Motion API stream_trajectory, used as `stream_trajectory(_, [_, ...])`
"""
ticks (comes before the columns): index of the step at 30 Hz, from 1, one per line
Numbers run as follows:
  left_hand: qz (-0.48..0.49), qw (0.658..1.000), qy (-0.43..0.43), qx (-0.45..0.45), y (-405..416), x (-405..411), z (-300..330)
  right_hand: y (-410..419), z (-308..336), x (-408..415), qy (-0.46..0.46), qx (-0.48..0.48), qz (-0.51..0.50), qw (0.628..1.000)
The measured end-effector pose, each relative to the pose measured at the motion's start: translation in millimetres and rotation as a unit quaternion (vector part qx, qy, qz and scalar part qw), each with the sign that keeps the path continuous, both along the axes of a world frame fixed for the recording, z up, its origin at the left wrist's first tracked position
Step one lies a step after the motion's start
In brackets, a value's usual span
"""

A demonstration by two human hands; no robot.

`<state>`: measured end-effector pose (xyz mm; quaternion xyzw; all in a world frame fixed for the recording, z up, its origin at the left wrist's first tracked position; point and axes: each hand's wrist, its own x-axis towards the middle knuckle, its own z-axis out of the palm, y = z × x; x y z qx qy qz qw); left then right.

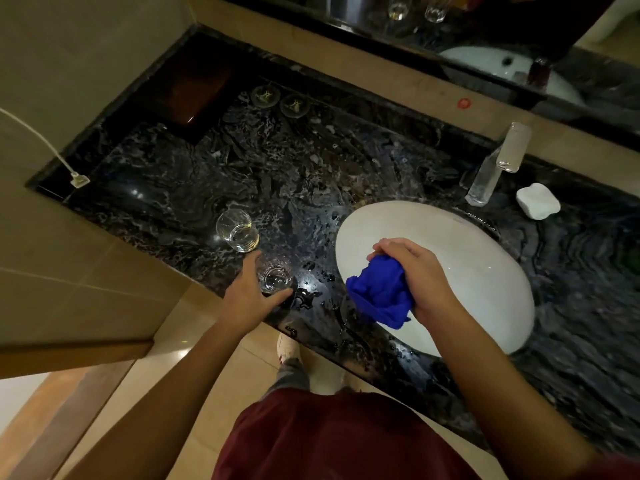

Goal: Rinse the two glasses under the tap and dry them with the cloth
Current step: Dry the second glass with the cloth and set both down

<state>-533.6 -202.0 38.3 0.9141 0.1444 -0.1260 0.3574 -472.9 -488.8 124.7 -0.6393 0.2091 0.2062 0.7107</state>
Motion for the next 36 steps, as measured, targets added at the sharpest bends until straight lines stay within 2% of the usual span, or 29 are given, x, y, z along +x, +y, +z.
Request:
stream_trajectory(3, [-0.042, 0.996, -0.055, 0.058, -8, 4, 25, 2, 10, 5, -0.013, 0.008, -0.009, 1.0])
stream_trajectory(5, [-0.067, 0.992, -0.088, 0.061, -21, 7, 52, 5, 20, 9, -0.026, 0.021, -0.011, 0.999])
stream_trajectory(6, [-0.069, 0.994, -0.079, 0.025, -30, 8, 68, 7, 25, 11, -0.036, 0.029, -0.012, 0.999])
stream_trajectory(8, [-0.047, 0.992, -0.028, -0.115, -50, 10, 102, 12, 36, 13, -0.068, 0.036, -0.019, 0.997])
stream_trajectory(10, [-0.027, 0.967, -0.003, -0.254, -69, 13, 128, 18, 45, 14, -0.122, 0.009, -0.017, 0.992])
stream_trajectory(13, [-0.001, 0.943, -0.015, -0.331, -91, 19, 148, 26, 54, 10, -0.201, -0.009, -0.009, 0.98])
stream_trajectory(15, [0.035, 0.936, -0.073, -0.343, -96, 21, 153, 27, 56, 7, -0.225, 0.005, -0.004, 0.974])
stream_trajectory(18, [0.059, 0.936, -0.136, -0.32, -88, 26, 156, 25, 57, 7, -0.207, 0.025, 0.02, 0.978])
stream_trajectory(21, [0.033, 0.929, -0.177, -0.323, -78, 35, 162, 22, 53, 5, -0.155, 0.036, 0.071, 0.985])
stream_trajectory(24, [-0.016, 0.93, -0.23, -0.287, -68, 52, 175, 21, 51, 3, -0.151, 0.002, 0.09, 0.984])
stream_trajectory(29, [-0.097, 0.91, -0.225, -0.334, -45, 89, 208, 35, 57, 12, -0.17, -0.099, 0.013, 0.98])
stream_trajectory(34, [-0.179, 0.881, -0.209, -0.384, -38, 128, 248, 64, 71, 31, -0.236, -0.062, 0.032, 0.969])
stream_trajectory(36, [-0.186, 0.862, -0.185, -0.434, -35, 138, 260, 74, 70, 36, -0.236, -0.04, 0.004, 0.971])
